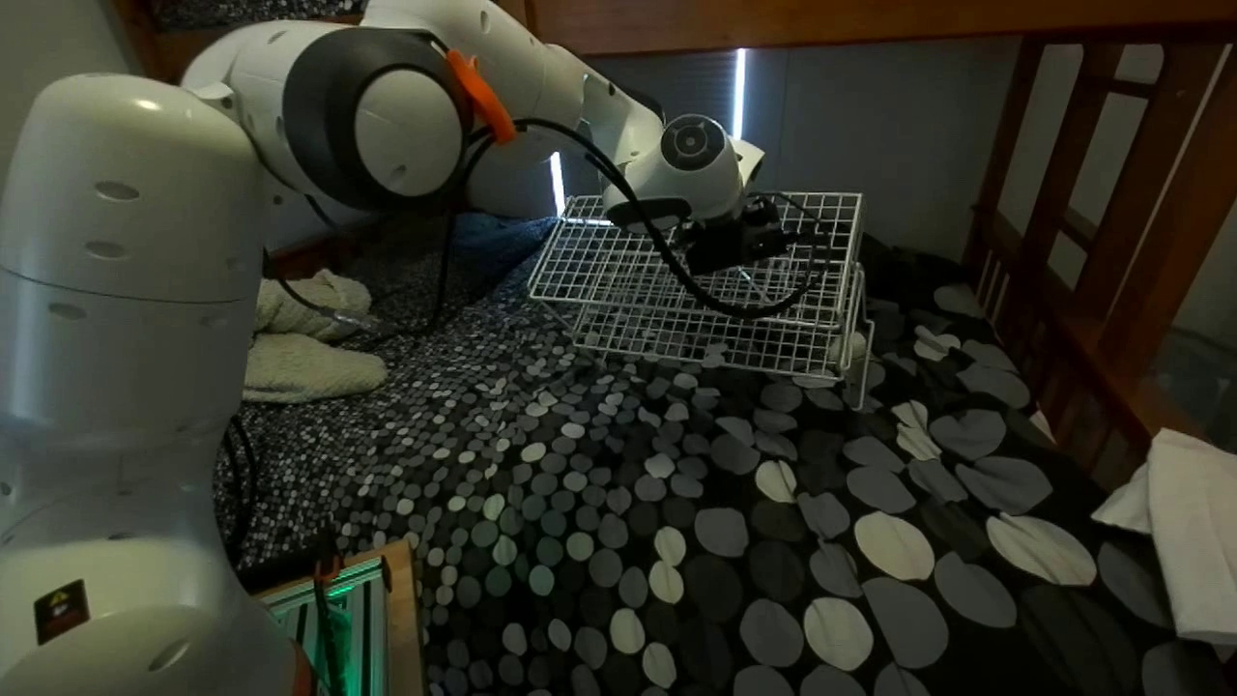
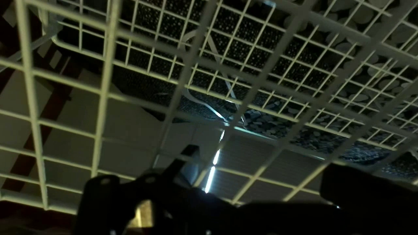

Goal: Put the shelves upright

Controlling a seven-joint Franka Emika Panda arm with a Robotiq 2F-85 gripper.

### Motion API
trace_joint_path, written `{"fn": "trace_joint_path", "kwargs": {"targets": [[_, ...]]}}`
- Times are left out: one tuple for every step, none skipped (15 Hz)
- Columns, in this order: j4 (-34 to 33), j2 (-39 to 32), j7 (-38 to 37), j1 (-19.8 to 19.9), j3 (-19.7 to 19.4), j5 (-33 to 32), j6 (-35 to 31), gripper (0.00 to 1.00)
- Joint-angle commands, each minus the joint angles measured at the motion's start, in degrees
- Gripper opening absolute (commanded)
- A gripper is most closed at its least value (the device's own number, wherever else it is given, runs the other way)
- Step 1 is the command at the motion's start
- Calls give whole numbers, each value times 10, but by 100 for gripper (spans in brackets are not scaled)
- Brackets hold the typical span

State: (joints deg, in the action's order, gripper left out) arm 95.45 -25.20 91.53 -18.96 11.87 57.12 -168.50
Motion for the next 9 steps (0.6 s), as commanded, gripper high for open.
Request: {"fn": "trace_joint_path", "kwargs": {"targets": [[-62,-52,107,27,66,50,20,100],[-71,-59,127,35,77,59,21,100],[-77,-65,136,40,84,65,25,100],[-81,-71,140,42,84,62,24,100],[-86,-79,142,43,84,59,22,100],[-89,-87,138,43,82,57,20,100],[-96,-95,136,42,81,57,15,100],[-101,-100,130,40,82,60,4,100],[-104,-102,126,37,82,64,-12,100]]}}
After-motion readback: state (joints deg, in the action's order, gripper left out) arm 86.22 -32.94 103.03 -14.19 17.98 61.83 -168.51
